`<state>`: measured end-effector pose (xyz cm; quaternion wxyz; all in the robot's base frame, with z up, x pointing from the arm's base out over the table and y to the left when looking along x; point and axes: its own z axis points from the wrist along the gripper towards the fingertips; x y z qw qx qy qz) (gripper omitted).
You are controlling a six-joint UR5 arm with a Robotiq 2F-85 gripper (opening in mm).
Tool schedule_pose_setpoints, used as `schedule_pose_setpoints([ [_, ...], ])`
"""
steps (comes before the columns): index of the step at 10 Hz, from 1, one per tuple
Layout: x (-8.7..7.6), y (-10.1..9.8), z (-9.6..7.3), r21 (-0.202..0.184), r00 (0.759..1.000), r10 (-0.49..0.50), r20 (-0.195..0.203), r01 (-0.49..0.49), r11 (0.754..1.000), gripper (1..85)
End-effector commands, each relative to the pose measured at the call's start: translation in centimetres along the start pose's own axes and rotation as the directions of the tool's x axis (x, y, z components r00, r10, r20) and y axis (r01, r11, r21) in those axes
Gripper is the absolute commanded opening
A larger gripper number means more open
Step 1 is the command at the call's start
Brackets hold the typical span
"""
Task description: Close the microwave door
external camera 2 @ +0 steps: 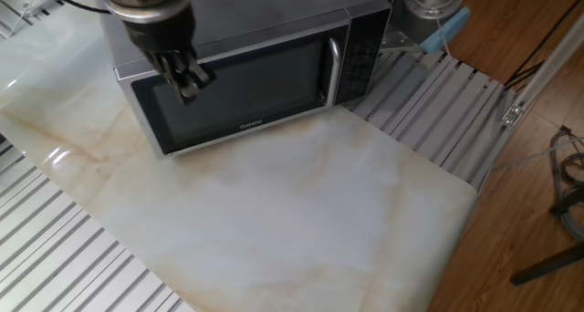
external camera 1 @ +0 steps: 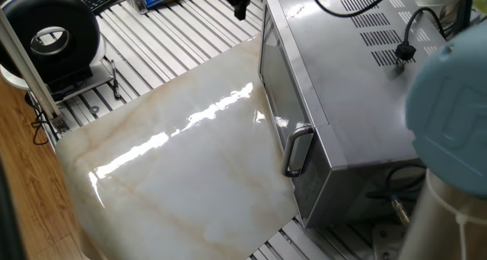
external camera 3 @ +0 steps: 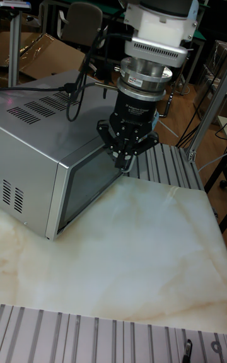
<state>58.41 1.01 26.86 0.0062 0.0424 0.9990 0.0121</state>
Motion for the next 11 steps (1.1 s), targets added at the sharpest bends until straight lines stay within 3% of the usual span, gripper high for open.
schedule_pose_setpoints([
  [1, 0.10, 0.98, 0.38, -0.006, 1.000, -0.016, 0.019, 0.017, 1.000, 1.0],
  [5, -0.31, 1.93, 0.34, -0.044, 0.999, 0.014, 0.034, -0.013, 0.999, 1.0],
  [11, -0.57, 1.23, 0.35, -0.018, 0.998, 0.036, 0.044, -0.035, 0.999, 1.0],
])
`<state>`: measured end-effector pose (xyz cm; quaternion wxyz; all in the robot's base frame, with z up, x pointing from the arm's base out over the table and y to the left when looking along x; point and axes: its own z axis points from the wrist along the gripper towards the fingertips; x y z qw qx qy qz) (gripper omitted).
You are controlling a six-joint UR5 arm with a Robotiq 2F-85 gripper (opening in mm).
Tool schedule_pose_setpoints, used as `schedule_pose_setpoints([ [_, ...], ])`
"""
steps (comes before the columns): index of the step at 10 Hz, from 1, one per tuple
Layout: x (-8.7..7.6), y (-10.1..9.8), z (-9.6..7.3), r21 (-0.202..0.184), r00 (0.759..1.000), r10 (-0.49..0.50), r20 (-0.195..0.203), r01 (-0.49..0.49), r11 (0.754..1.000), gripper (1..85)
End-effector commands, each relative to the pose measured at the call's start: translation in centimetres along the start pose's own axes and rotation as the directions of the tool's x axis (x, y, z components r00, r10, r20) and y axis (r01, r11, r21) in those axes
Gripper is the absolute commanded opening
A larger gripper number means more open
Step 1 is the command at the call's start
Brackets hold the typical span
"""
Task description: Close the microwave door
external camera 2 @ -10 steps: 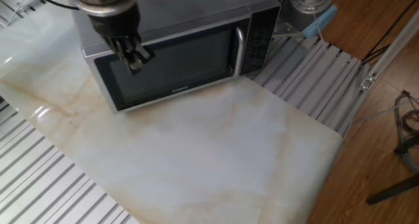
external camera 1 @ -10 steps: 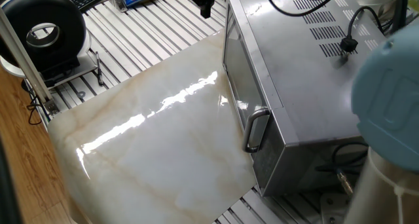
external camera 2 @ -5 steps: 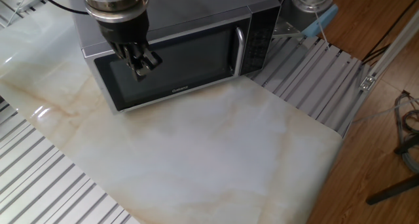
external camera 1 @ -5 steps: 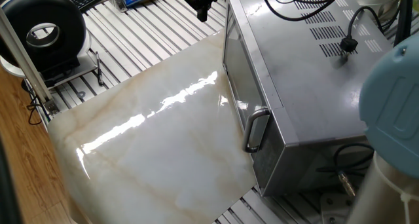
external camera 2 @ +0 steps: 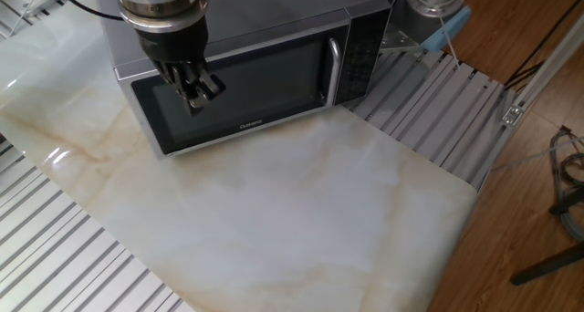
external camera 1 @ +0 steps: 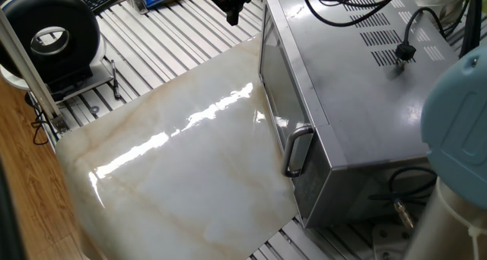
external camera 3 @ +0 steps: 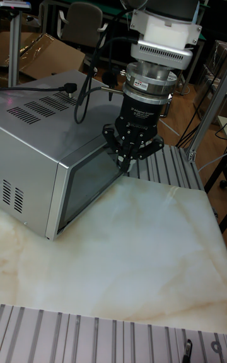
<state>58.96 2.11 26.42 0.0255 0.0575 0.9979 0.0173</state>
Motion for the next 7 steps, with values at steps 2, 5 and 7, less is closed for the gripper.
schedule_pose_setpoints([
  [2, -0.2, 0.0, -0.1, -0.003, 1.000, -0.003, 0.010, 0.003, 1.000, 1.0],
  [5, -0.2, -0.8, -0.1, 0.030, 0.999, -0.050, 0.008, 0.050, 0.998, 1.0],
  [7, 1.0, -0.5, -0.1, 0.015, 0.991, -0.127, -0.040, 0.128, 0.992, 1.0],
])
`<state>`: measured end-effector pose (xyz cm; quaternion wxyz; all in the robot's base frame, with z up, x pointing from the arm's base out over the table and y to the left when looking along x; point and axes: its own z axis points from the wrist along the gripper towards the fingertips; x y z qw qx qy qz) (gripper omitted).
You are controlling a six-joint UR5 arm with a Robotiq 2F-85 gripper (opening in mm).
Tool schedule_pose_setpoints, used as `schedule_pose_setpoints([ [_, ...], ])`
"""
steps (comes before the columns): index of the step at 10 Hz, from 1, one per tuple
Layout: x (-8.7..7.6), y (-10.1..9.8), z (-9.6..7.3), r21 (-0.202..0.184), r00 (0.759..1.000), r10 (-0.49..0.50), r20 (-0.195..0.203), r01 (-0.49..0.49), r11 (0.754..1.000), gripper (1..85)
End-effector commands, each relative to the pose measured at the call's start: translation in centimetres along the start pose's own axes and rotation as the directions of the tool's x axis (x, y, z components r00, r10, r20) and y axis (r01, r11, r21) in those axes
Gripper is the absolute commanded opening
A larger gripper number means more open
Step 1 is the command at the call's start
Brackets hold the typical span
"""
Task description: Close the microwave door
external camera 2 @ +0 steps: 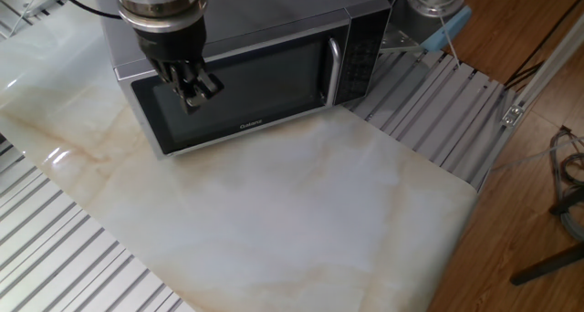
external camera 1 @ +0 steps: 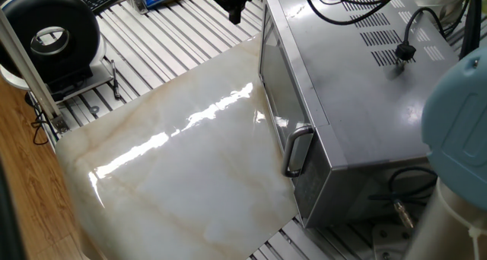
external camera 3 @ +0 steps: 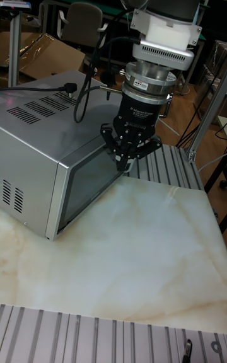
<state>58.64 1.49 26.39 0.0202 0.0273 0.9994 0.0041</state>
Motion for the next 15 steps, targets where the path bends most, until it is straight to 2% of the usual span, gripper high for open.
schedule_pose_setpoints([
  [1, 1.0, 0.2, -0.1, -0.015, 0.991, -0.132, -0.038, 0.131, 0.991, 1.0],
  [2, 1.4, 0.8, -0.2, -0.040, 0.983, -0.177, -0.047, 0.175, 0.984, 1.0],
  [3, 1.4, 0.8, -0.2, -0.042, 0.975, -0.218, -0.045, 0.216, 0.976, 1.0],
  [6, 0.7, 1.2, -0.2, -0.053, 0.968, -0.251, -0.014, 0.250, 0.967, 1.0],
  [7, 0.8, 1.3, -0.2, -0.058, 0.968, -0.251, -0.018, 0.250, 0.967, 1.0],
  [8, 1.0, 1.6, -0.2, -0.069, 0.972, -0.233, -0.023, 0.231, 0.970, 1.0],
  [9, 0.9, 1.6, -0.2, -0.057, 0.978, -0.206, -0.017, 0.205, 0.977, 1.0],
  [11, 1.8, 4.4, -0.6, -0.045, 0.987, -0.158, -0.020, 0.157, 0.987, 1.0],
  [13, 3.0, 5.7, -0.6, -0.046, 0.994, -0.107, -0.031, 0.105, 0.993, 1.0],
  [14, 3.4, 5.3, -0.5, -0.035, 0.996, -0.075, -0.050, 0.074, 0.997, 1.0],
  [15, 3.4, 4.3, -0.4, -0.016, 0.996, -0.078, -0.036, 0.078, 0.997, 1.0],
])
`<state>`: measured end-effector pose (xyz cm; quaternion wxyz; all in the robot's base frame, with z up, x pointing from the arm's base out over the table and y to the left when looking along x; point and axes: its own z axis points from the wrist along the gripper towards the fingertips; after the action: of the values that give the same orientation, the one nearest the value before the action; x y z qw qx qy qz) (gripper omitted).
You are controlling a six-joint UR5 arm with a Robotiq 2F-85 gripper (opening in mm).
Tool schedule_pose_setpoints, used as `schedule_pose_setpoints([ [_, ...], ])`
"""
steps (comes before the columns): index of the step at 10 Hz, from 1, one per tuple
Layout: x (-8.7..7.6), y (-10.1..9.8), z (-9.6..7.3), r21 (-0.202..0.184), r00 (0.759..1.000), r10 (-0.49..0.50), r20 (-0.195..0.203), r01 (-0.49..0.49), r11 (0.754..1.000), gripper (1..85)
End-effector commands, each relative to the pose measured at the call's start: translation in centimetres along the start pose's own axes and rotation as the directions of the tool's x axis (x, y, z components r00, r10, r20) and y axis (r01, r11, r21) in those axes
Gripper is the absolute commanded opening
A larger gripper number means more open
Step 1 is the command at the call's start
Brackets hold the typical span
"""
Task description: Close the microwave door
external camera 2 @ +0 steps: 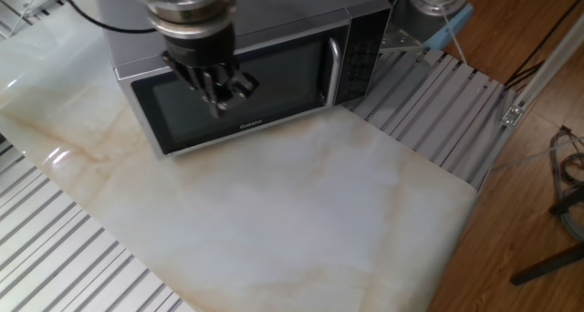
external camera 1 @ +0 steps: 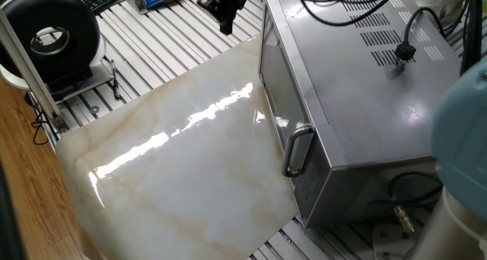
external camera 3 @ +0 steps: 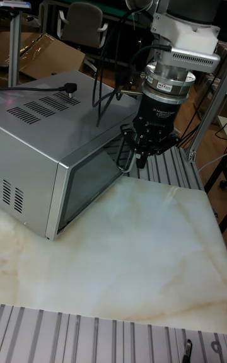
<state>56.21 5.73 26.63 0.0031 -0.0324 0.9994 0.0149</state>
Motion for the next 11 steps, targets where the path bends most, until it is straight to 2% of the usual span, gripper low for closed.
schedule_pose_setpoints([
  [1, 0.3, -0.1, 0.1, 0.008, 0.998, 0.060, 0.036, -0.061, 0.998, 1.0],
  [2, -0.1, -0.9, 0.1, 0.040, 0.994, 0.087, 0.063, -0.089, 0.995, 1.0],
  [3, -0.1, -0.3, 0.0, 0.015, 0.989, 0.131, 0.064, -0.132, 0.991, 1.0],
  [5, 0.0, 0.7, 0.2, -0.013, 0.988, 0.142, 0.060, -0.141, 0.990, 1.0],
  [8, 0.1, 2.3, 0.6, -0.010, 0.990, 0.128, 0.062, -0.128, 0.992, 1.0],
  [9, 0.3, 2.2, 0.4, 0.009, 0.991, 0.122, 0.049, -0.123, 0.992, 1.0],
  [11, 0.3, 2.9, 0.3, -0.010, 0.992, 0.114, 0.046, -0.114, 0.993, 1.0],
])
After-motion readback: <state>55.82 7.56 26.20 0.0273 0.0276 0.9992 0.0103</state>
